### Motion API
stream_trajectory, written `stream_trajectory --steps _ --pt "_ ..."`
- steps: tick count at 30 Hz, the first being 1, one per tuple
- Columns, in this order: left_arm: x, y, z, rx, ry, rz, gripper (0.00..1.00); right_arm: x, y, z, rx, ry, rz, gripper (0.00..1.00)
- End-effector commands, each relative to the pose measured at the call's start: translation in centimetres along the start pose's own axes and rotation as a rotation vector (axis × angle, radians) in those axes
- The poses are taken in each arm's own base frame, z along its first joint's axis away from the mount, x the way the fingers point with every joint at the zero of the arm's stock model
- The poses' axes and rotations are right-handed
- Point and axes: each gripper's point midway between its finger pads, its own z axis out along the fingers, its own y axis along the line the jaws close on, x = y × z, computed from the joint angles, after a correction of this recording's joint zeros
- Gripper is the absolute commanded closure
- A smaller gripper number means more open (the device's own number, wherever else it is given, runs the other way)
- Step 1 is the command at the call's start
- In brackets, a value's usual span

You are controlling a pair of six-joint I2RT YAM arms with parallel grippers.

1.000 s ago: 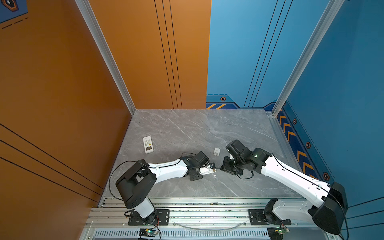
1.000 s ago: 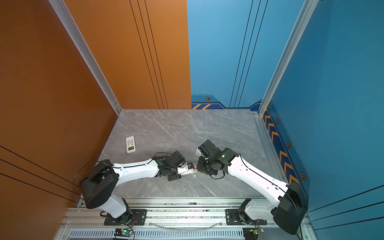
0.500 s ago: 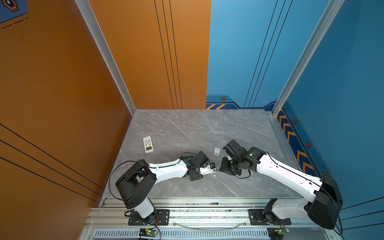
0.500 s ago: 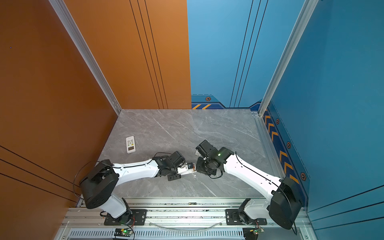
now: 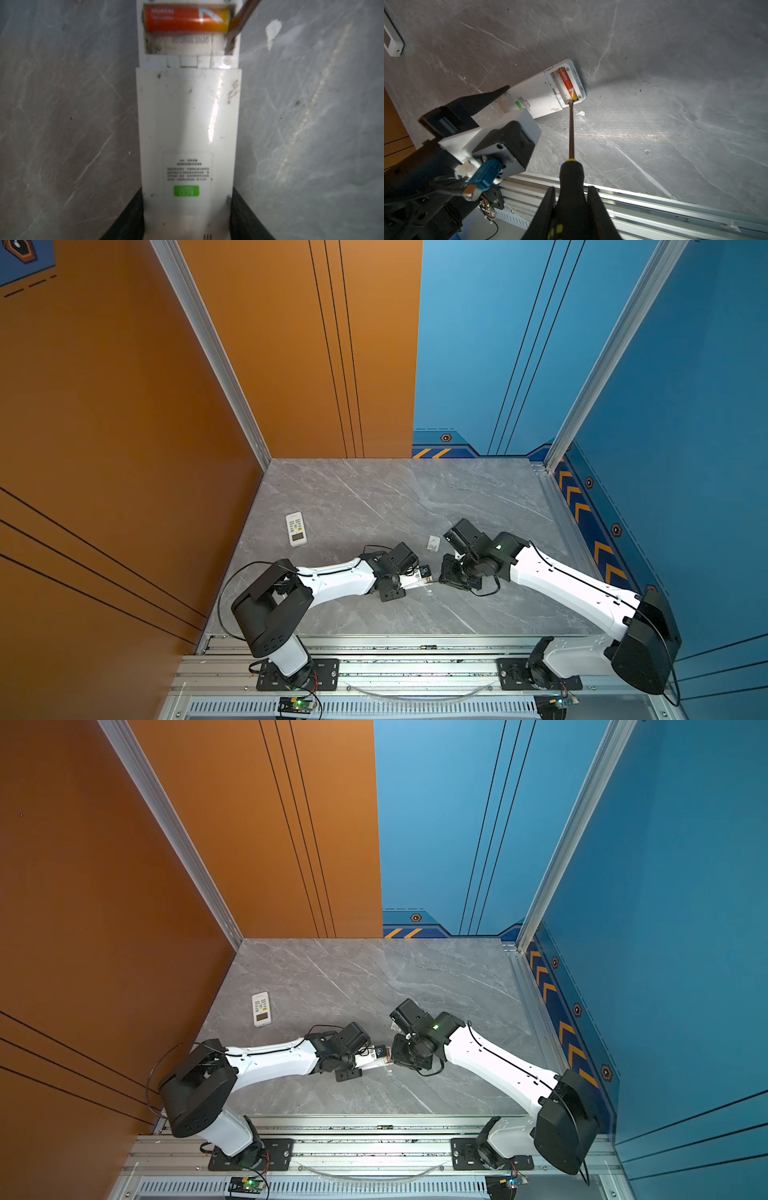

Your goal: Unload the batteries from the remote control

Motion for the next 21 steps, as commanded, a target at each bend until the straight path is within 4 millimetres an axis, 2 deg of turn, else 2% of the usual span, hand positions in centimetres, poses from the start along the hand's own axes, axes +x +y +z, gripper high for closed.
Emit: stream_trajectory --steps 1,6,11,15,21 --pt "0.6 0.1 -0.3 -0.016 0.038 0.017 1.00 -0.6 -2.0 -0.7 0.124 -0.026 -0.018 1.00" --pt "0.4 0.2 -0.4 -0.023 0.047 0.033 1.00 -0.3 -1.3 0.0 0.172 -0.019 -0.064 1.00" --pt "0.1 0.0 -0.4 -0.020 0.039 0.031 1.00 -0.4 0.8 1.6 0.112 -0.043 -0.053 1.00" --pt "0.2 -0.2 -0.5 -0.026 0.044 0.037 1.00 -1.5 1.7 -0.2 0.079 -0.104 -0.050 1.00" --pt "0.4 0.0 -0.4 -0.038 0.051 0.035 1.00 -1.1 1.6 -2.0 0.080 -0.083 -0.054 1.00"
